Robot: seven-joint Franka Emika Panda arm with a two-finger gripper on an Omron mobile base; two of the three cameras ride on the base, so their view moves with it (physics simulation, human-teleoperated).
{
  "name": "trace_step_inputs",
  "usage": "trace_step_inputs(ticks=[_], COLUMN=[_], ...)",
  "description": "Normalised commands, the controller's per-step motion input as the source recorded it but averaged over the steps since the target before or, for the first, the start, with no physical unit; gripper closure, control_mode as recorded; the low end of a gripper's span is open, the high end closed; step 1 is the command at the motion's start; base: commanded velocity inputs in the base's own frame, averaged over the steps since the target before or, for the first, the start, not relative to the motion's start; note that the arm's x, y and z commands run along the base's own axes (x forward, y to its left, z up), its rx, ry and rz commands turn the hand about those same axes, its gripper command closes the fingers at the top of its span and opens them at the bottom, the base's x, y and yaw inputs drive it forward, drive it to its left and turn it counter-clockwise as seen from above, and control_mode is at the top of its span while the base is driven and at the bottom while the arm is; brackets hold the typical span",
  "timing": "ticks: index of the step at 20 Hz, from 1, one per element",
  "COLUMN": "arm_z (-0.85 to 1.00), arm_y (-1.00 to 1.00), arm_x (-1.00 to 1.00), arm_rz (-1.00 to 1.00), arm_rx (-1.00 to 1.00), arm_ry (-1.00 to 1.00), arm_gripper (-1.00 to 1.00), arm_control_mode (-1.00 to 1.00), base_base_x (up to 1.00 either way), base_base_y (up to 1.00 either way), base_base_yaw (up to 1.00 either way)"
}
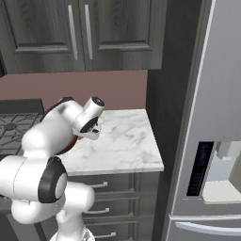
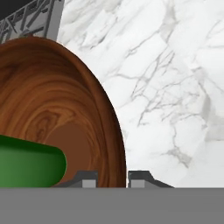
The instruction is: Place the cup inside the bowl on the dining table and move the bowl to any counter.
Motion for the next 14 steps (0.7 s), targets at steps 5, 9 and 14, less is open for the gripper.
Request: trace_step_inputs(ticks=[5, 9, 14], arm_z=[-0.10, -0.07, -0.28], arm_y=[0.00, 0.00, 0.00], arm_x=[0.00, 0.00, 0.00], arm_rz=[-0.05, -0.03, -0.01], arm_rx=[-0.02, 0.00, 0.00], arm_ry=[0.10, 0.04, 0.00], arm_gripper=[1.00, 1.00, 1.00], arm_control_mode=[-1.00, -1.00, -1.00], base_base_x=[0.00, 0.00, 0.00], base_base_y=[0.00, 0.00, 0.00], base_base_yaw=[0.00, 0.00, 0.00])
